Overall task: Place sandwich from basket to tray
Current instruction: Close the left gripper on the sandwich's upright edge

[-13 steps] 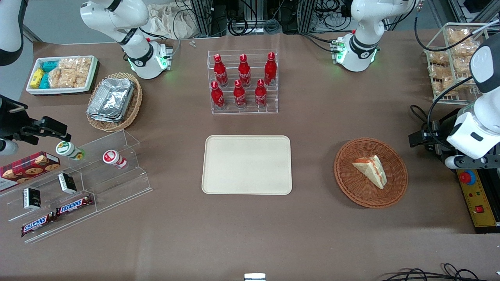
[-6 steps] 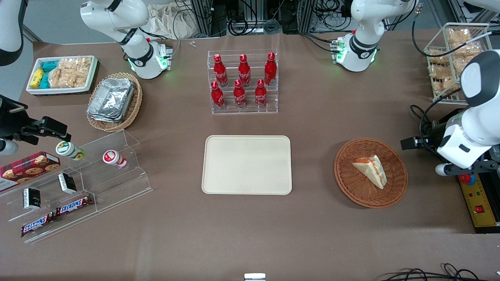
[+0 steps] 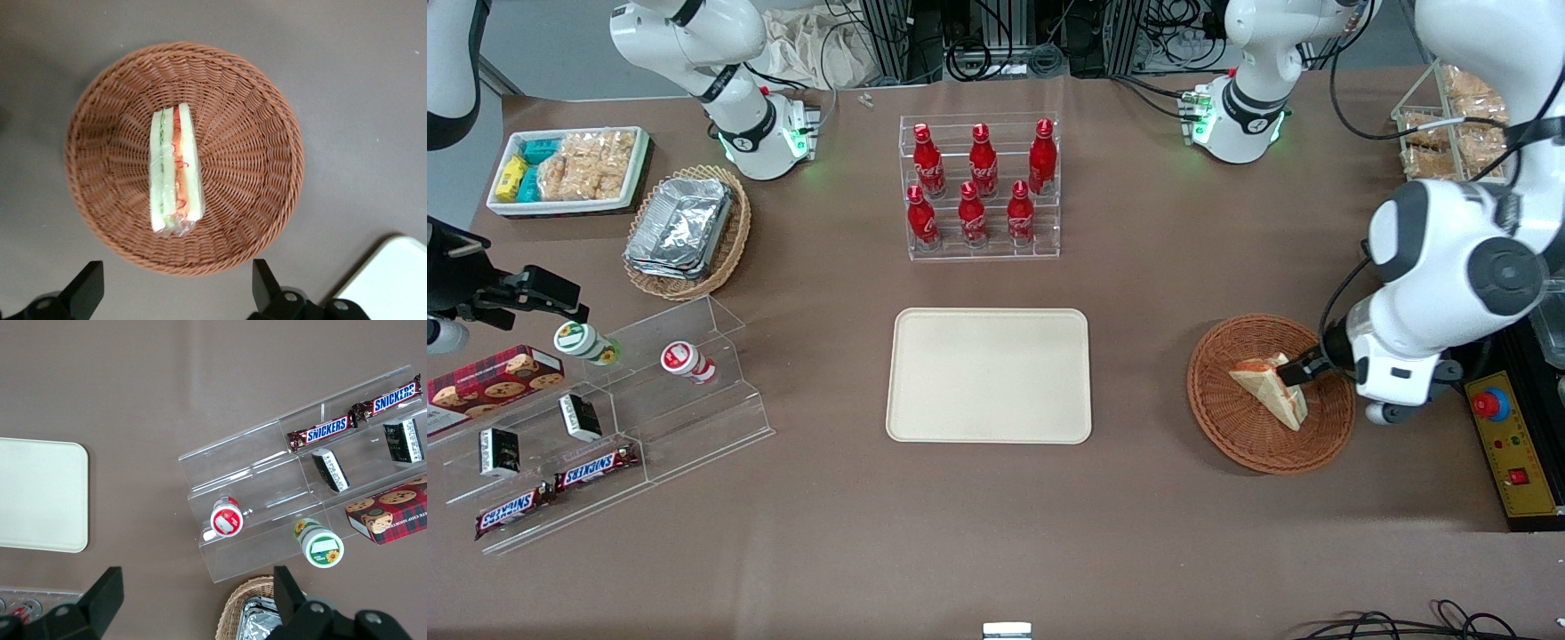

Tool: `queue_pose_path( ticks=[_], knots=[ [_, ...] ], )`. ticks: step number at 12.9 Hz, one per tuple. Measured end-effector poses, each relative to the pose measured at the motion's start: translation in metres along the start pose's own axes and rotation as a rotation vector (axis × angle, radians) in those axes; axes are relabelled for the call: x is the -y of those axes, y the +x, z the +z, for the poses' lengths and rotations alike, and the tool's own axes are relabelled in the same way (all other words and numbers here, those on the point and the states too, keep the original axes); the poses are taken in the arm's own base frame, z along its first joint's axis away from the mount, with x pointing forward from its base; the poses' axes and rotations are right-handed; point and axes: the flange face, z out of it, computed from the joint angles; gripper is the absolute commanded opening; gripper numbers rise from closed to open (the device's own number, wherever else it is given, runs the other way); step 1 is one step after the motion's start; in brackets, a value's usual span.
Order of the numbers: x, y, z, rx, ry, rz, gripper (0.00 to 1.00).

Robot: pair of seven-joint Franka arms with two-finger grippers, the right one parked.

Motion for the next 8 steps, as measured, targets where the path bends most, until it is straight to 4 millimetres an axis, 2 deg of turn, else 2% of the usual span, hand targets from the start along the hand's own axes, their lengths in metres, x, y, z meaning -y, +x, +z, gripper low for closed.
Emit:
queue_pose_path(
  ticks=[3, 6, 8],
  knots=[
    [0.012, 0.007, 0.019, 0.003, 0.001, -0.047, 1.0],
    [0.035, 0.026, 0.036, 0.005, 0.008, -0.098, 1.0],
    [0.039, 0.027, 0.055, 0.004, 0.002, -0.105, 1.0]
  ],
)
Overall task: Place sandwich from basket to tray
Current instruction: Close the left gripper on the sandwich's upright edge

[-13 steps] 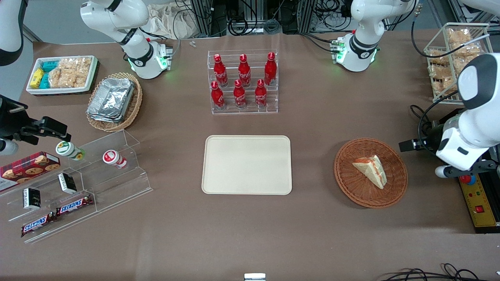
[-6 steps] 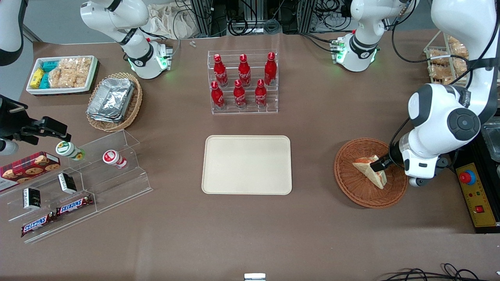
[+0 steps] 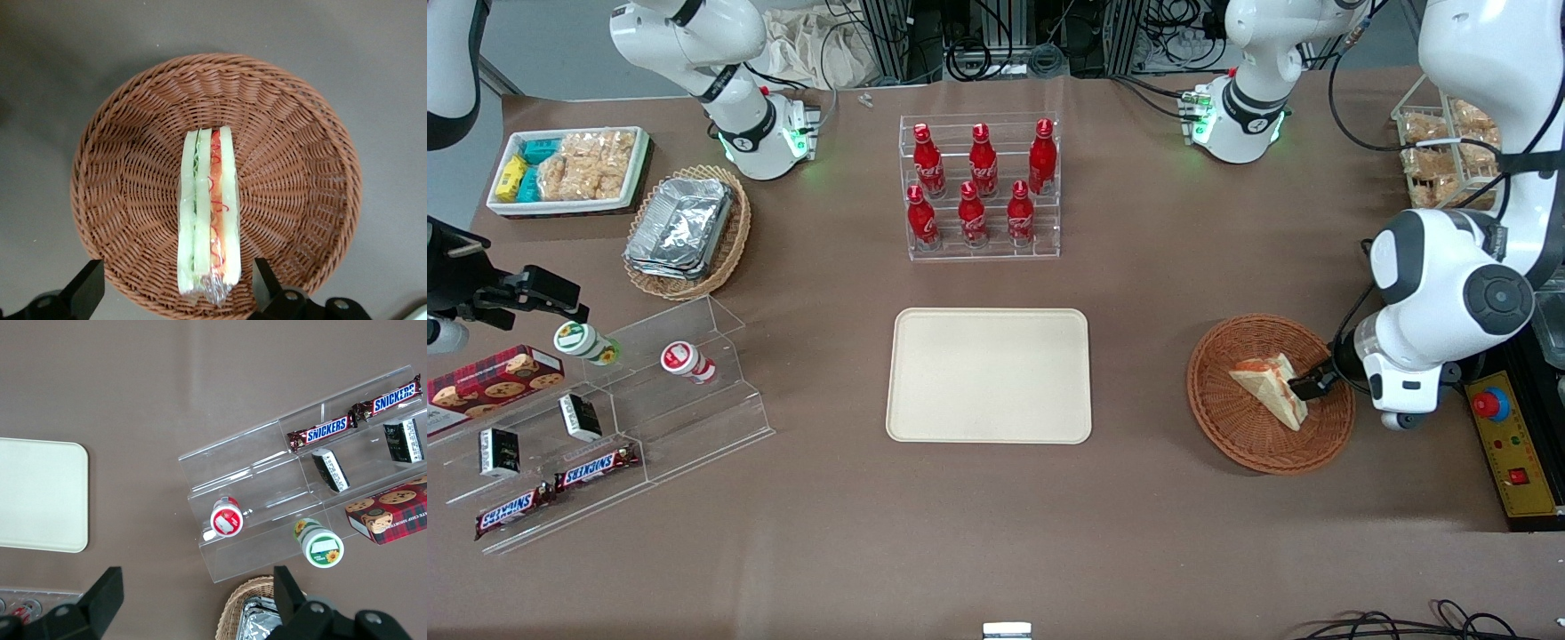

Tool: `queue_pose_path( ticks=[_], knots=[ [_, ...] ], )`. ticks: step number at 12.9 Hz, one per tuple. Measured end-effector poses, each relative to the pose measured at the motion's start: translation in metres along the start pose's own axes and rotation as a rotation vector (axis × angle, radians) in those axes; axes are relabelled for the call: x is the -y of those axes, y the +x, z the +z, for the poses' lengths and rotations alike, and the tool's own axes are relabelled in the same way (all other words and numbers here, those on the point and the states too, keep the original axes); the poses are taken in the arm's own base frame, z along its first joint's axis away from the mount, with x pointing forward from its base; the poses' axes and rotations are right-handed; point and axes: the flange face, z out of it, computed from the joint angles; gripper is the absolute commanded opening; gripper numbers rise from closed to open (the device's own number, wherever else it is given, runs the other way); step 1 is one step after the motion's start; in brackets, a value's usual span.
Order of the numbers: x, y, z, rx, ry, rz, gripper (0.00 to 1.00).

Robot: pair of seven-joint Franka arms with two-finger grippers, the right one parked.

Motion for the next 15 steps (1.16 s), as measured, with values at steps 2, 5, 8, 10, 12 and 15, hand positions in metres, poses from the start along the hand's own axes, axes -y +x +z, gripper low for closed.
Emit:
queue_pose_path(
  ticks=[2, 5, 8, 10, 12, 15],
  knots=[
    [0.0, -0.002, 0.012, 0.002, -0.002, -0.013, 1.0],
    [-0.004, -0.004, 0.019, 0.004, -0.007, -0.038, 1.0],
    [-0.007, -0.006, 0.027, 0.008, -0.008, -0.063, 1.0],
    [-0.008, -0.007, 0.032, 0.006, -0.013, -0.068, 1.0],
    [-0.005, -0.011, 0.043, -0.002, -0.022, -0.067, 1.0],
    [0.0, -0.017, 0.056, 0.0, -0.023, -0.066, 1.0]
  ],
)
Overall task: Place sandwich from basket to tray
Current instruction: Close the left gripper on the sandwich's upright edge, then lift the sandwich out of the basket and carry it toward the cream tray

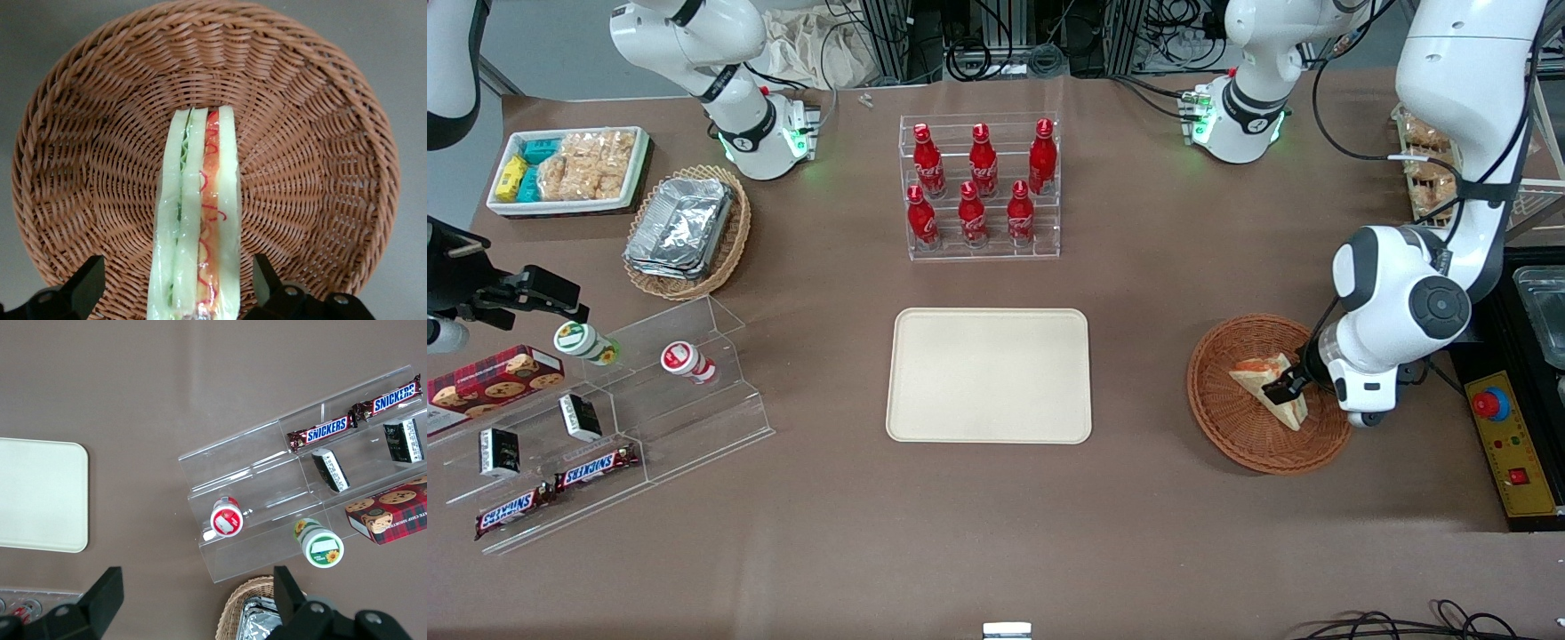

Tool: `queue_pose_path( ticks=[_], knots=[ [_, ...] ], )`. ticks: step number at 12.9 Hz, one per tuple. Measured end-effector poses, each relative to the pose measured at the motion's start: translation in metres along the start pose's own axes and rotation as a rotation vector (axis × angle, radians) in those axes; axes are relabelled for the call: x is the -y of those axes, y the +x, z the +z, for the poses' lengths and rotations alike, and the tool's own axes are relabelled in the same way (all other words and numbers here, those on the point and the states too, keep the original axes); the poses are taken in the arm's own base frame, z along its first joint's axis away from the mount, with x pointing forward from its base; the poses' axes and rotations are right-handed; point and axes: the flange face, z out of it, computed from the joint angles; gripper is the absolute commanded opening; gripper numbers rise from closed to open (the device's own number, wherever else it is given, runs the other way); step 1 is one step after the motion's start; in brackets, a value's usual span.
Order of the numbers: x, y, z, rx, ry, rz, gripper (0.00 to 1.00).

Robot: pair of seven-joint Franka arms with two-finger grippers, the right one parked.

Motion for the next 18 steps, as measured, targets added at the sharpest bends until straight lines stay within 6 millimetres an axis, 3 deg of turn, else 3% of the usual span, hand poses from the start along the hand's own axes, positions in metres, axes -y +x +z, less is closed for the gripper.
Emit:
queue_pose_path(
  ticks=[5, 6, 8, 9, 15, 18],
  knots=[
    [0.004, -0.005, 0.012, -0.006, -0.01, 0.001, 0.99],
    [0.006, -0.007, 0.016, -0.009, -0.014, 0.001, 0.85],
    [0.008, -0.009, 0.02, -0.008, -0.013, 0.001, 0.17],
    [0.008, -0.008, 0.019, -0.009, -0.014, 0.003, 0.0],
    [0.005, -0.005, 0.01, -0.041, 0.025, 0.056, 0.0],
    [-0.007, 0.002, -0.03, -0.019, 0.076, 0.077, 0.0]
  ],
)
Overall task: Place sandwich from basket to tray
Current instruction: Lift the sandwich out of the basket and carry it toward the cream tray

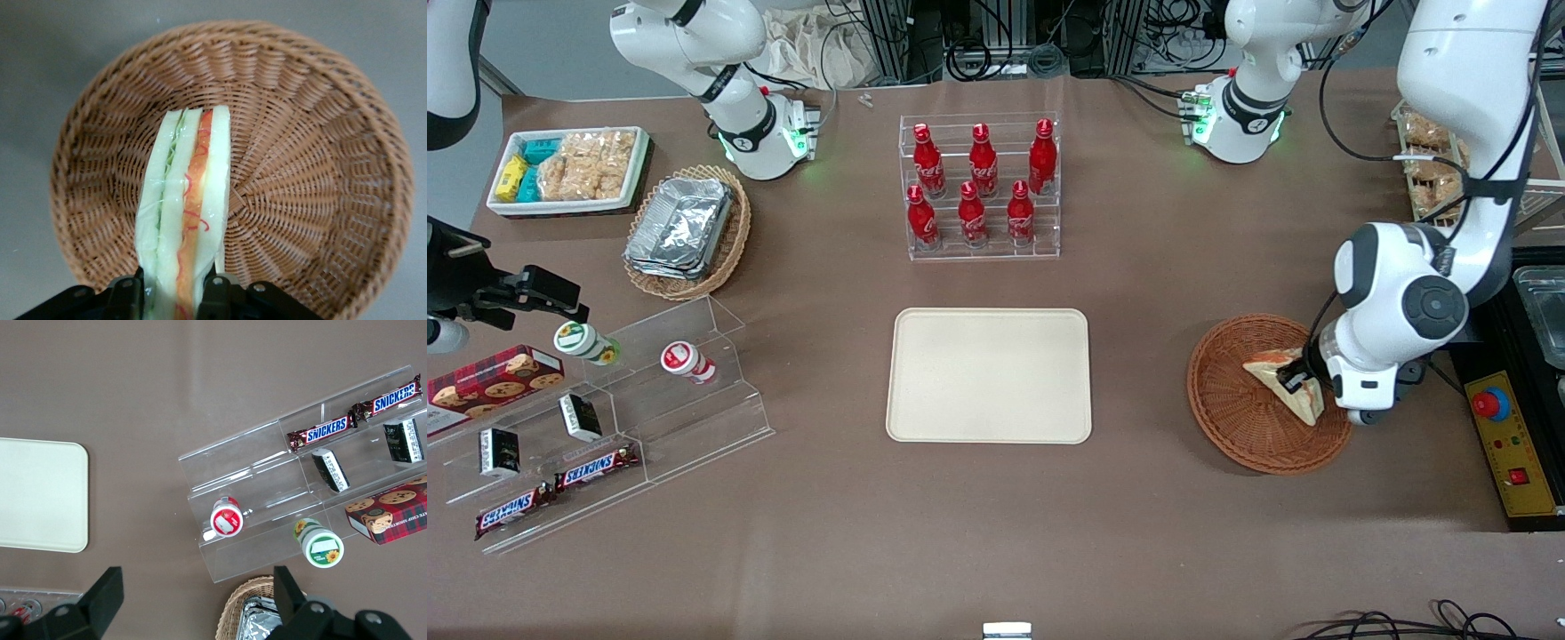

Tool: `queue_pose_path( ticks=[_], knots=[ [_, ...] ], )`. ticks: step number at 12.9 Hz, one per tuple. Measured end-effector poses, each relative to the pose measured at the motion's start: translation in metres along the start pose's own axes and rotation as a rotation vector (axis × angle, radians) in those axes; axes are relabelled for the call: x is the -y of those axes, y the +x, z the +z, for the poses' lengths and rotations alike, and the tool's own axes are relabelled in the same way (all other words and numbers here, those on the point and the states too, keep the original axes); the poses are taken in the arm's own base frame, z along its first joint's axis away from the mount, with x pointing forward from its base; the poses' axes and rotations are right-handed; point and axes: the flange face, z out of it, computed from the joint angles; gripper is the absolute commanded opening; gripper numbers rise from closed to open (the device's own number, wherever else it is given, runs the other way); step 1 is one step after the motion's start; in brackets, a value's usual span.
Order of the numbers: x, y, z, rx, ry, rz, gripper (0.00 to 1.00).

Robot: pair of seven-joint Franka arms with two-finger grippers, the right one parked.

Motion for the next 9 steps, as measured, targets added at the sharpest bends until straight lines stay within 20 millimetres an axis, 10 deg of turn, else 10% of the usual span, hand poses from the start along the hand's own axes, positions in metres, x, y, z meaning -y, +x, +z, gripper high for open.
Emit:
queue_pose_path(
  ticks=[6, 9],
  knots=[
    [-0.052, -0.022, -0.14, 0.005, 0.014, 0.17, 0.0],
    [-0.103, -0.072, -0.162, 0.011, -0.025, 0.312, 0.0]
  ],
)
